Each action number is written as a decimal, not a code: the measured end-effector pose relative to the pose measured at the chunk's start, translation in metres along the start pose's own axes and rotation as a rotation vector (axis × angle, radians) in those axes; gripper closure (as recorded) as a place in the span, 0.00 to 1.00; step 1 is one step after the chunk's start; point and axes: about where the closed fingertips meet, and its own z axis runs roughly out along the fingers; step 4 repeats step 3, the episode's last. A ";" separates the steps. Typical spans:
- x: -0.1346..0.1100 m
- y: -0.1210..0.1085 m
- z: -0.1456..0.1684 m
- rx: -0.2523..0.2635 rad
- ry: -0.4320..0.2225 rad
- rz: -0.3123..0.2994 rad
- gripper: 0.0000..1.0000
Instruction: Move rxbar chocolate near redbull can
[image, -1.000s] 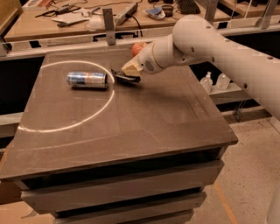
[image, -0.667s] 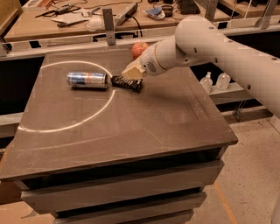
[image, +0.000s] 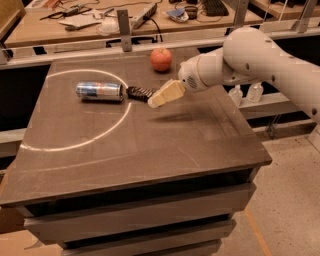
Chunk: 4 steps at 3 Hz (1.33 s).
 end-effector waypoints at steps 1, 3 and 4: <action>0.057 -0.020 -0.042 0.119 -0.059 0.133 0.00; 0.060 -0.034 -0.056 0.164 -0.061 0.135 0.00; 0.060 -0.034 -0.056 0.164 -0.061 0.135 0.00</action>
Offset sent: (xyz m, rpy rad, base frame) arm -0.0131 -0.0271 -0.0110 0.0505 0.0051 -0.0625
